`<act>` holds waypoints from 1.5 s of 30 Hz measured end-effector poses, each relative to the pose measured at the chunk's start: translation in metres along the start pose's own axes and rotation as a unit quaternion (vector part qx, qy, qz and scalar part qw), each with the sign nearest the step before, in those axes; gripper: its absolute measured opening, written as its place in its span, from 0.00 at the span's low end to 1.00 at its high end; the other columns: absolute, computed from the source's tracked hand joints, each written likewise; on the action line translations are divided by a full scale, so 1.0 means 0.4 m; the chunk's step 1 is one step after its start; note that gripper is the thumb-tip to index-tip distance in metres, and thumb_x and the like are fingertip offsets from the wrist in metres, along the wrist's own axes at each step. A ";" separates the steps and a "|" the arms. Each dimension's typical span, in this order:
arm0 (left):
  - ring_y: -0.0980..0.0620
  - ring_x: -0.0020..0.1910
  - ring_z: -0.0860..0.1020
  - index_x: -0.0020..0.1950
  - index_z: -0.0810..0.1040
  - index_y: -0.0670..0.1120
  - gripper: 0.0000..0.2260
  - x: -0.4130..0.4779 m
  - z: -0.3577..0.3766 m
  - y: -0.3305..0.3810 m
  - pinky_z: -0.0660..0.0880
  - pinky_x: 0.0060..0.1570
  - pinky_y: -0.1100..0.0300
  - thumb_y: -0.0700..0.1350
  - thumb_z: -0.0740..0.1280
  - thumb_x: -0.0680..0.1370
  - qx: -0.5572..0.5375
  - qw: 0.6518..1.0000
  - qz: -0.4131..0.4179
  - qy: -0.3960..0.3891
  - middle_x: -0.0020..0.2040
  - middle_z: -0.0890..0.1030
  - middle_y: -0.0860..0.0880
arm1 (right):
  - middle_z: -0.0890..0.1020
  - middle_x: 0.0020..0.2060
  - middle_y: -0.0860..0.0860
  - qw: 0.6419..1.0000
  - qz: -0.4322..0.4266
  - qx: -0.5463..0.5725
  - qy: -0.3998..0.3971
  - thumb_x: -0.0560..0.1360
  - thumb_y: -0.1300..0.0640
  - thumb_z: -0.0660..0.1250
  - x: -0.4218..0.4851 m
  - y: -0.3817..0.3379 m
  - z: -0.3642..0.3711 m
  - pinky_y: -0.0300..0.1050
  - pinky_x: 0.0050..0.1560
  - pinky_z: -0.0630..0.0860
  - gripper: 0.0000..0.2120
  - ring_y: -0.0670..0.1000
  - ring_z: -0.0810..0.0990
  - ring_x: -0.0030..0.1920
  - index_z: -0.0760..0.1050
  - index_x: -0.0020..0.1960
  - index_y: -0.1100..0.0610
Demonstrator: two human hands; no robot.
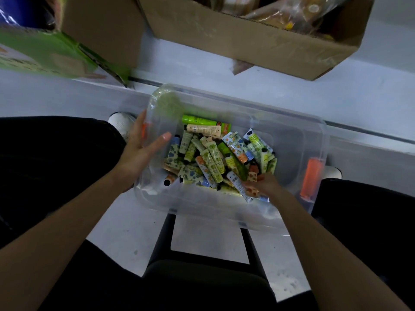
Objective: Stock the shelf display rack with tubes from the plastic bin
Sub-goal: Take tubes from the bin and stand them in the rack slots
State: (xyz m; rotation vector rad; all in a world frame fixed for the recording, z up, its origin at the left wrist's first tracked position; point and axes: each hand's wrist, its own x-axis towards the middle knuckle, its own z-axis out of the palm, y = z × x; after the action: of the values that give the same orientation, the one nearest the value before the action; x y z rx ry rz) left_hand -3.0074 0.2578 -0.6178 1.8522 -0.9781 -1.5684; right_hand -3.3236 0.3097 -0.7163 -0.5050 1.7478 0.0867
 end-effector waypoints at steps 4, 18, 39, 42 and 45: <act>0.52 0.74 0.63 0.76 0.56 0.58 0.38 -0.005 0.004 0.014 0.64 0.71 0.47 0.57 0.68 0.69 -0.002 1.000 0.010 -0.005 0.75 0.64 0.49 | 0.80 0.50 0.59 0.998 -0.008 -0.030 -0.049 0.68 0.63 0.76 -0.011 -0.001 -0.003 0.33 0.29 0.73 0.21 0.46 0.77 0.36 0.75 0.57 0.68; 0.51 0.74 0.62 0.77 0.56 0.56 0.39 -0.006 0.000 0.015 0.64 0.71 0.46 0.56 0.68 0.69 0.001 1.000 0.002 0.000 0.75 0.64 0.48 | 0.76 0.34 0.49 0.990 -0.005 -0.119 -0.077 0.72 0.54 0.73 -0.030 -0.018 0.031 0.33 0.28 0.69 0.10 0.44 0.74 0.33 0.74 0.41 0.58; 0.53 0.73 0.64 0.77 0.56 0.58 0.39 -0.016 -0.026 -0.006 0.65 0.71 0.47 0.61 0.71 0.70 -0.023 1.000 -0.010 -0.015 0.75 0.63 0.53 | 0.77 0.47 0.58 0.998 0.033 0.033 -0.035 0.71 0.60 0.74 -0.051 -0.029 0.153 0.41 0.30 0.72 0.19 0.49 0.74 0.36 0.74 0.58 0.66; 0.53 0.72 0.65 0.77 0.56 0.57 0.40 -0.010 -0.020 -0.013 0.65 0.71 0.47 0.61 0.72 0.70 -0.039 0.999 -0.013 -0.013 0.75 0.64 0.52 | 0.76 0.44 0.56 0.998 0.029 0.051 -0.037 0.73 0.60 0.72 -0.057 -0.028 0.147 0.40 0.30 0.71 0.14 0.49 0.73 0.36 0.74 0.55 0.63; 0.54 0.73 0.63 0.77 0.56 0.56 0.40 -0.008 -0.008 -0.004 0.63 0.72 0.47 0.62 0.71 0.70 -0.026 1.000 -0.008 0.003 0.75 0.63 0.53 | 0.76 0.39 0.54 0.997 0.017 0.049 -0.059 0.74 0.61 0.70 -0.090 -0.035 0.118 0.39 0.31 0.71 0.09 0.49 0.74 0.36 0.74 0.51 0.62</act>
State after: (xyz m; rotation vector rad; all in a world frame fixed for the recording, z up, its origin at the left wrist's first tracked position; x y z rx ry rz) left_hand -3.0042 0.2611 -0.6162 1.8329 -0.9120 -1.5824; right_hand -3.2697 0.3228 -0.6910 -0.3913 1.6368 0.0544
